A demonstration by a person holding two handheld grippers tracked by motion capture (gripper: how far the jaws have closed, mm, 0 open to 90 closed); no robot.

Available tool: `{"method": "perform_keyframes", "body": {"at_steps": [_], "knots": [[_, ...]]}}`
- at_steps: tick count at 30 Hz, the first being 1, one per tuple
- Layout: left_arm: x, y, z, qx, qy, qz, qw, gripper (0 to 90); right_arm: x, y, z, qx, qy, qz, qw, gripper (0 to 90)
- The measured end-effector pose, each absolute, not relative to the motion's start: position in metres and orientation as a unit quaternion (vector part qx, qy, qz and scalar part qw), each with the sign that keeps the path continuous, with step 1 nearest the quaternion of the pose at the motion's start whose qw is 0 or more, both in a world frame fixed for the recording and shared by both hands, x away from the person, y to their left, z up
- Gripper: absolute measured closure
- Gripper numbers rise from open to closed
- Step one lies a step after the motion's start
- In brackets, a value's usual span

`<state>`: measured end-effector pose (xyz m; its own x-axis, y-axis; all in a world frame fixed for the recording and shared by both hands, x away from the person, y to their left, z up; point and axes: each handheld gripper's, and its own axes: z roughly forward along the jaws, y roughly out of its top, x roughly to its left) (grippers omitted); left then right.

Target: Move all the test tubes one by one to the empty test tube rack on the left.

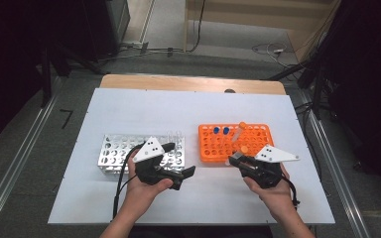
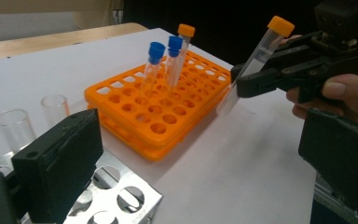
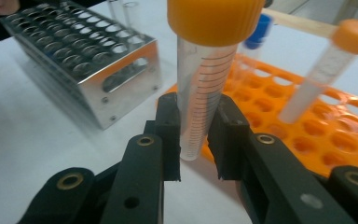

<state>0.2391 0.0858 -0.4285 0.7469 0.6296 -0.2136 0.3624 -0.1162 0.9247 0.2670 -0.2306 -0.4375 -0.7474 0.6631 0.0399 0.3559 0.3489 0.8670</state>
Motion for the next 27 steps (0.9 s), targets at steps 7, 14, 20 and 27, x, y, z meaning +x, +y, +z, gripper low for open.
{"method": "perform_keyframes", "body": {"at_steps": [7,14,20,27], "knots": [[0.236,0.075,-0.428,0.742,0.318,0.108,0.58,5.0,0.256,-0.207,-0.441,0.283,0.821,0.476,0.137,72.7],[0.232,0.064,-0.428,0.75,0.292,0.097,0.586,19.5,0.247,-0.187,-0.444,0.256,0.836,0.471,0.119,72.7],[0.229,0.055,-0.43,0.759,0.268,0.087,0.587,36.3,0.242,-0.176,-0.446,0.242,0.843,0.467,0.11,72.8],[0.229,0.047,-0.432,0.769,0.253,0.077,0.582,51.2,0.237,-0.165,-0.447,0.227,0.851,0.464,0.097,72.7]]}}
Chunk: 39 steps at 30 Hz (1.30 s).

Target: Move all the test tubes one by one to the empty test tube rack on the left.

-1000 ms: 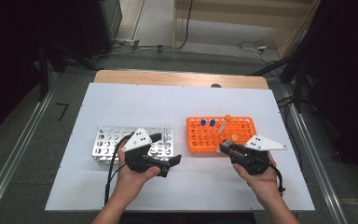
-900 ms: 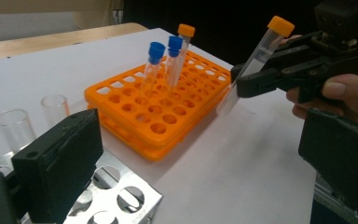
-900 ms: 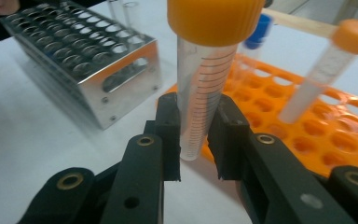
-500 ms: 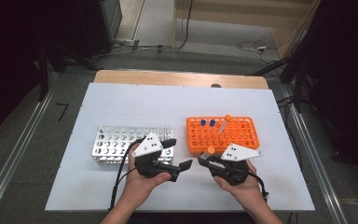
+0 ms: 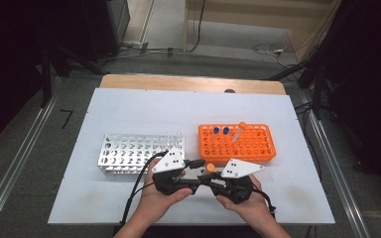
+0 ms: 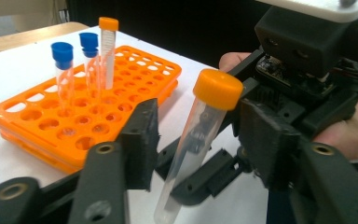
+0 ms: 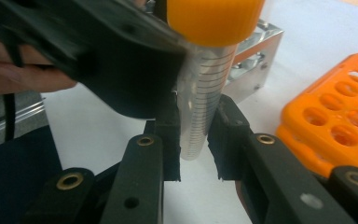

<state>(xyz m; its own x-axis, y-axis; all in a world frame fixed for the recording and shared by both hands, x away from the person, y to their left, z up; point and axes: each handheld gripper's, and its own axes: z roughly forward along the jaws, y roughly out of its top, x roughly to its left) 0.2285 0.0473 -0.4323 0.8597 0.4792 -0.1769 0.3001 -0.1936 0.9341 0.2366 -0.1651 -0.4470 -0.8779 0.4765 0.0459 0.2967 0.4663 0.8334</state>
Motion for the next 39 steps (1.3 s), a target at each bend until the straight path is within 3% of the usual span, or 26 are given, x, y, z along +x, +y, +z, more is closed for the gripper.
{"method": "perform_keyframes", "body": {"at_steps": [7,26,35,39], "knots": [[0.226,0.045,-0.433,0.773,0.241,0.08,0.581,65.8,0.234,-0.161,-0.447,0.222,0.854,0.463,0.087,72.7],[0.225,0.049,-0.429,0.76,0.239,0.104,0.595,71.2,0.235,-0.167,-0.444,0.221,0.846,0.478,0.084,71.2],[0.231,0.063,-0.422,0.745,0.259,0.11,0.605,71.2,0.239,-0.184,-0.443,0.225,0.833,0.501,0.065,53.2],[0.233,0.069,-0.419,0.742,0.264,0.118,0.604,71.2,0.241,-0.197,-0.441,0.233,0.826,0.509,0.071,40.6]]}}
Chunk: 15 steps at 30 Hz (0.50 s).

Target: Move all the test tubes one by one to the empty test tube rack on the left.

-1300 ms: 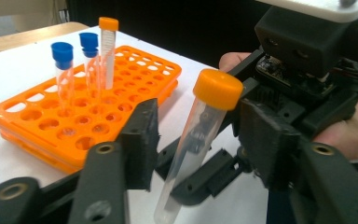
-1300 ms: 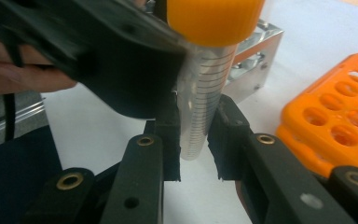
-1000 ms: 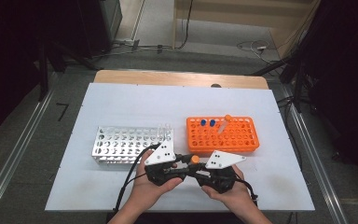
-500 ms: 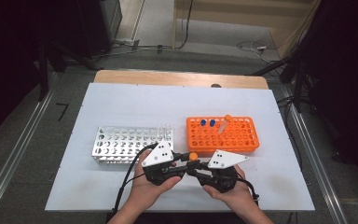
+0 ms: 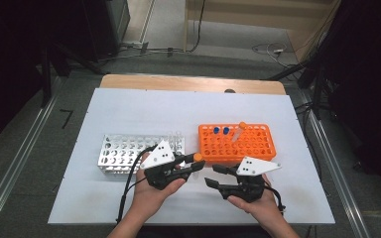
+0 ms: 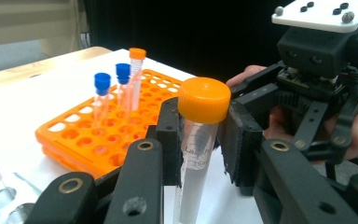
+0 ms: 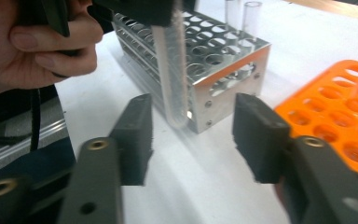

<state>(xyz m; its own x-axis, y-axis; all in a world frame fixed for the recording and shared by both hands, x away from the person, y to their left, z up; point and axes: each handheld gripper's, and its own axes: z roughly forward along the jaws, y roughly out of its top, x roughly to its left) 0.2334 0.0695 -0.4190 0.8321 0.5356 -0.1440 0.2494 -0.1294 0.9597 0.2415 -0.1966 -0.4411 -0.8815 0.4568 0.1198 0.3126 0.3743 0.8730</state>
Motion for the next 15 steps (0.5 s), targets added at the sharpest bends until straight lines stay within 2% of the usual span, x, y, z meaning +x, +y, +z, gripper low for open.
{"method": "perform_keyframes", "body": {"at_steps": [4,8,15], "knots": [[0.235,0.075,-0.417,0.74,0.27,0.124,0.603,71.2,0.243,-0.209,-0.442,0.24,0.825,0.506,0.076,25.9],[0.237,0.081,-0.416,0.737,0.277,0.129,0.603,71.2,0.242,-0.223,-0.442,0.248,0.823,0.504,0.086,17.1],[0.242,0.094,-0.411,0.726,0.293,0.144,0.605,71.2,0.243,-0.248,-0.441,0.268,0.814,0.506,0.101,9.8]]}}
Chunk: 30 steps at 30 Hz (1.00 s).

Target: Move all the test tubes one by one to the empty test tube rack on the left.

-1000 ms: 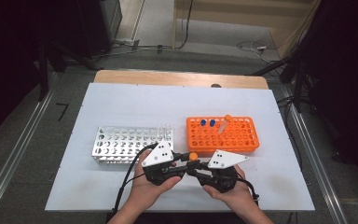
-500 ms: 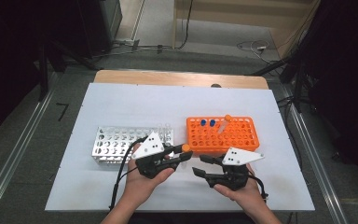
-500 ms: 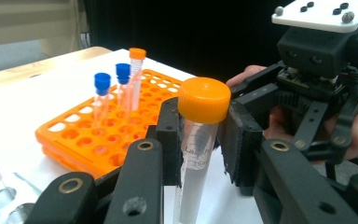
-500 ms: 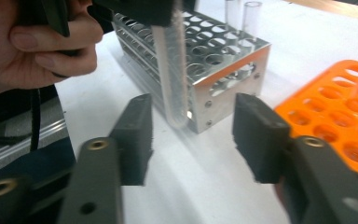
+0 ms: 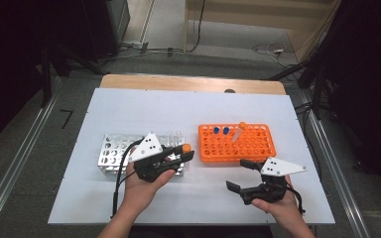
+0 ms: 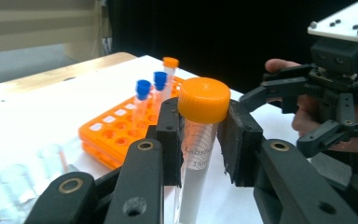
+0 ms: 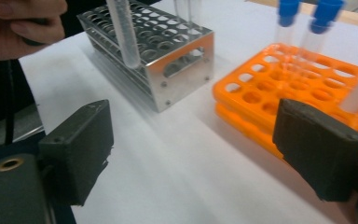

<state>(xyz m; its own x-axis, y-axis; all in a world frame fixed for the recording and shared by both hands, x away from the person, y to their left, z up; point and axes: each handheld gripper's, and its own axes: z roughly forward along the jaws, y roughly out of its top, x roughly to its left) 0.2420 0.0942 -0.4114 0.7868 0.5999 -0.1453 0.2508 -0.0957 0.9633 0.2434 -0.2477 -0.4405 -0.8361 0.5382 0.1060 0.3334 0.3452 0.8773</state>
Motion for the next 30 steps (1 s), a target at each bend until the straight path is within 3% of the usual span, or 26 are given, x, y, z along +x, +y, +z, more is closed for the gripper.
{"method": "perform_keyframes", "body": {"at_steps": [30], "knots": [[0.281,0.133,-0.404,0.704,0.344,0.201,0.587,71.2,0.274,-0.326,-0.452,0.349,0.781,0.497,0.146,8.2]]}}
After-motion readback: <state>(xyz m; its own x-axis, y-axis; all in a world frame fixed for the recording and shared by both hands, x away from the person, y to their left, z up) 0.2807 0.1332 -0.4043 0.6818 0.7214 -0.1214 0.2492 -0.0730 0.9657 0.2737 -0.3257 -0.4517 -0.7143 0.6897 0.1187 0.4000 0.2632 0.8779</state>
